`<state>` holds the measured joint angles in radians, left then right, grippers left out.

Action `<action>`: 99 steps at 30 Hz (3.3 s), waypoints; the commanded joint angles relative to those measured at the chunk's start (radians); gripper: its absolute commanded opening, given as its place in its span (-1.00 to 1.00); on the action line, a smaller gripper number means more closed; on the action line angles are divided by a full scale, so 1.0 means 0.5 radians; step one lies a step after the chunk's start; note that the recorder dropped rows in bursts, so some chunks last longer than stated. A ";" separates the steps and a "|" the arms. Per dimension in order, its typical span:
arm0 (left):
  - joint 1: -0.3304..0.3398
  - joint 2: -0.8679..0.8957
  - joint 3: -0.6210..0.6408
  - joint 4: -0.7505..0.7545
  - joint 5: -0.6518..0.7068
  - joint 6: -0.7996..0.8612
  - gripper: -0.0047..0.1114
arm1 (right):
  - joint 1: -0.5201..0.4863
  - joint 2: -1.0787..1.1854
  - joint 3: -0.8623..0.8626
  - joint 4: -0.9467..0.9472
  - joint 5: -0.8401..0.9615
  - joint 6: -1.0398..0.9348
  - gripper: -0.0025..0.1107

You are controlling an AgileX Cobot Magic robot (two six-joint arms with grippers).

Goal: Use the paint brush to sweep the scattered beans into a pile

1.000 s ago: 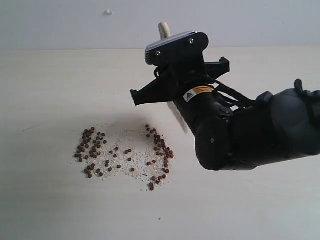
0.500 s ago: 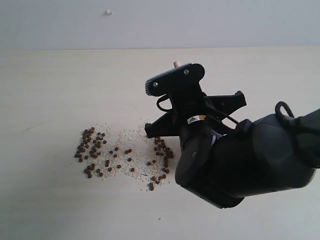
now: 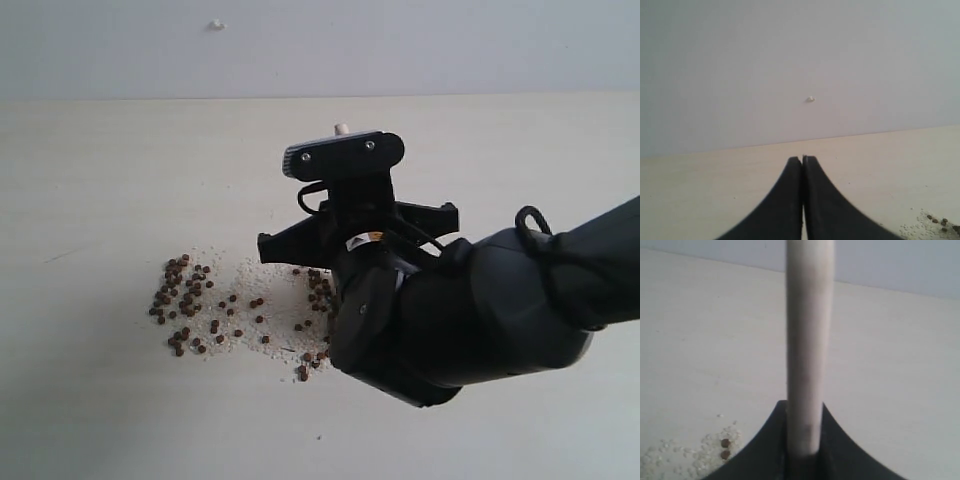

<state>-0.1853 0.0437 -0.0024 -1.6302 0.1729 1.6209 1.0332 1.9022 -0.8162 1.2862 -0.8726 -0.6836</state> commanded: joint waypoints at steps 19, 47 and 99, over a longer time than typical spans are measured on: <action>-0.012 -0.012 0.005 0.003 -0.002 0.004 -0.92 | 0.002 -0.268 -0.337 0.032 -0.072 -0.475 -0.96; -0.012 -0.012 0.005 0.003 -0.002 0.004 -0.92 | -0.570 0.315 -0.337 -3.214 0.547 0.949 -0.96; -0.010 -0.012 0.005 0.003 -0.002 0.005 -0.92 | 0.167 0.740 -1.227 0.320 -0.091 0.425 -0.96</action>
<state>-0.1853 0.0437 -0.0024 -1.6302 0.1729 1.6230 1.1152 2.2765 -1.4230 1.3844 -0.9037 -0.4023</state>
